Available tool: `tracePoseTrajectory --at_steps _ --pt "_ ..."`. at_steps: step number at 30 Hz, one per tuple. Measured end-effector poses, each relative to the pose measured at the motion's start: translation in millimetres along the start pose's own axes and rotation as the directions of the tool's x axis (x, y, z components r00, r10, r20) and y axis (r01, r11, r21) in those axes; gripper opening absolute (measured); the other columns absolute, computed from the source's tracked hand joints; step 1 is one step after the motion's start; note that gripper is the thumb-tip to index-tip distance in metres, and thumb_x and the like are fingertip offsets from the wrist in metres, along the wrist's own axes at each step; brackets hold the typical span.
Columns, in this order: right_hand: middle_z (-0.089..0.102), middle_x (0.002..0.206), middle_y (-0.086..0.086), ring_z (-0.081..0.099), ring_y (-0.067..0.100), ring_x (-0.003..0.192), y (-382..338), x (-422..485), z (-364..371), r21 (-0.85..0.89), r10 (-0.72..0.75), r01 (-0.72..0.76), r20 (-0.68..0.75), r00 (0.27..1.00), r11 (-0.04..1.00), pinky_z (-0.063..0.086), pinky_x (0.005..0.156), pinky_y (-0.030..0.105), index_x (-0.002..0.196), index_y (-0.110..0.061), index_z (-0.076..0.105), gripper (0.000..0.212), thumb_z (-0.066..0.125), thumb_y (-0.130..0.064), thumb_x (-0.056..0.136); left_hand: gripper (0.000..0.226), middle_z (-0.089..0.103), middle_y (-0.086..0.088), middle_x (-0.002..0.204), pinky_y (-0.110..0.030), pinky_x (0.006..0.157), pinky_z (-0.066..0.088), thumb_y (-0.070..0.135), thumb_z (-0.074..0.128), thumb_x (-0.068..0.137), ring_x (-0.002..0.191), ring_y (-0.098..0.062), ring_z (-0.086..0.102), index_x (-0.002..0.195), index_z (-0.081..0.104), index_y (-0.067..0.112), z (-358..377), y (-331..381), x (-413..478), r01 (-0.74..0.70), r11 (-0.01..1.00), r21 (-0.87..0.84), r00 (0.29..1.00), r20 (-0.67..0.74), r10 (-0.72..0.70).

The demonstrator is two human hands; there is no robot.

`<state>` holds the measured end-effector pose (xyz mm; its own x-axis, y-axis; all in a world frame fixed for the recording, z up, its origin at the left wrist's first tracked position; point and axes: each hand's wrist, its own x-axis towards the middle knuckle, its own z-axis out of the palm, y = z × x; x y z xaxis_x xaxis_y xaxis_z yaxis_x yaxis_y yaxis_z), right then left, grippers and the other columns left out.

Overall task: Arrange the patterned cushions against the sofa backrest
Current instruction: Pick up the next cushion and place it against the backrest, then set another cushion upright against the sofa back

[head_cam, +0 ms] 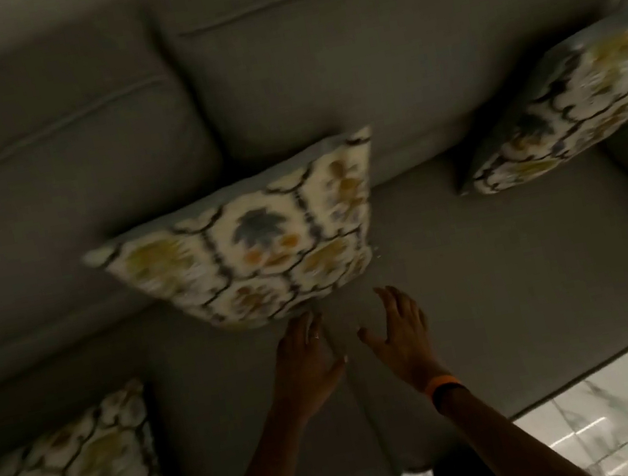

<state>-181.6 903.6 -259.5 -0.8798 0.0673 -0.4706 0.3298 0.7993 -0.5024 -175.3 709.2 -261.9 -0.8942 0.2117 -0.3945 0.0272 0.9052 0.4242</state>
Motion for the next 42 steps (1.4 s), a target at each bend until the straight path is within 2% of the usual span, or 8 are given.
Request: tracePoseTrajectory --at_steps 12,17,21,27,30,32,37,42 --pt "0.019 0.168 0.008 0.022 0.029 0.153 -258.7 -122.0 298.1 0.068 -0.108 0.091 0.297 0.949 0.993 0.028 0.121 0.052 0.162 -0.018 0.015 0.093 0.059 -0.062 0.092 0.089 0.037 -0.02 0.152 -0.072 0.107 0.027 0.065 0.044 0.078 0.141 -0.041 0.031 0.148 0.035 0.01 -55.9 -384.4 -239.9 0.543 0.826 -0.152 0.809 -0.169 -0.563" --pt "0.015 0.169 -0.001 0.022 0.027 0.154 -297.3 -142.3 367.2 0.359 0.007 -0.183 0.442 0.897 0.915 0.028 0.121 0.052 0.16 -0.034 0.001 0.131 0.083 -0.067 0.063 0.115 0.015 -0.01 0.161 -0.062 0.112 0.029 0.065 0.076 0.07 0.144 -0.038 0.023 0.154 0.007 0.028 -70.1 -464.1 -292.0 0.676 0.38 -0.632 0.516 0.037 -0.856" --pt "0.032 0.162 0.003 0.033 0.022 0.147 -325.0 -145.2 358.3 0.368 0.034 -0.192 0.394 0.919 0.91 0.03 0.107 0.027 0.159 -0.017 0.015 0.102 0.079 -0.031 0.082 0.082 0.056 -0.001 0.132 -0.028 0.082 0.051 0.034 0.085 0.073 0.11 -0.014 0.06 0.14 0.038 0.031 -82.7 -491.0 -298.0 0.392 -0.041 -0.919 0.551 0.27 -0.79" --pt "0.058 0.14 -0.013 0.059 0.002 0.126 -361.2 -130.1 321.8 0.507 -0.117 -0.007 0.214 0.97 0.862 0.053 0.097 0.023 0.147 -0.029 0.043 0.081 0.086 -0.024 0.078 0.099 0.046 0.007 0.133 -0.032 0.098 0.051 0.012 0.086 0.071 0.121 -0.011 0.049 0.15 0.026 0.021 -136.8 -496.1 -277.9 0.145 0.185 -0.972 0.664 -0.043 -0.746" --pt "0.063 0.137 0.0 0.064 0.004 0.12 -398.0 -109.2 293.5 0.522 -0.215 0.138 0.09 0.972 0.842 0.058 0.092 0.025 0.144 -0.013 0.048 0.077 0.086 -0.005 0.077 0.12 0.038 -0.009 0.153 -0.027 0.105 0.047 0.029 0.093 0.057 0.136 -0.021 0.045 0.152 0.022 0.014 -173.4 -510.0 -260.5 0.012 0.324 -0.946 0.641 -0.242 -0.728" --pt "0.068 0.127 -0.001 0.063 -0.01 0.111 -424.0 -96.4 284.1 0.474 -0.283 0.223 0.057 0.957 0.852 0.058 0.091 0.022 0.132 -0.007 0.061 0.062 0.084 -0.026 0.078 0.123 0.034 -0.016 0.155 -0.026 0.11 0.038 0.04 0.093 0.056 0.14 -0.028 0.039 0.151 0.023 0.007 -195.8 -523.7 -243.1 0.074 0.37 -0.926 0.66 -0.233 -0.714" --pt "0.061 0.142 0.01 0.062 -0.001 0.119 -447.6 -64.7 296.9 0.44 -0.342 0.222 0.215 0.915 0.87 0.05 0.105 0.021 0.138 -0.001 0.057 0.058 0.079 -0.006 0.085 0.133 0.032 -0.004 0.157 -0.036 0.116 0.031 0.045 0.095 0.047 0.143 -0.021 0.035 0.153 0.021 0.016 -211.4 -548.0 -219.7 0.073 0.336 -0.939 0.767 -0.162 -0.621" --pt "0.072 0.115 0.007 0.068 -0.014 0.094 -450.5 -54.3 295.8 0.543 -0.299 0.163 0.172 0.939 0.824 0.051 0.087 0.014 0.112 0.0 0.073 0.029 0.079 -0.003 0.084 0.129 0.042 -0.009 0.152 -0.034 0.112 0.042 0.055 0.09 0.051 0.138 -0.016 0.044 0.151 0.025 0.008 -213.4 -540.3 -226.6 -0.054 0.339 -0.939 0.691 -0.28 -0.666"
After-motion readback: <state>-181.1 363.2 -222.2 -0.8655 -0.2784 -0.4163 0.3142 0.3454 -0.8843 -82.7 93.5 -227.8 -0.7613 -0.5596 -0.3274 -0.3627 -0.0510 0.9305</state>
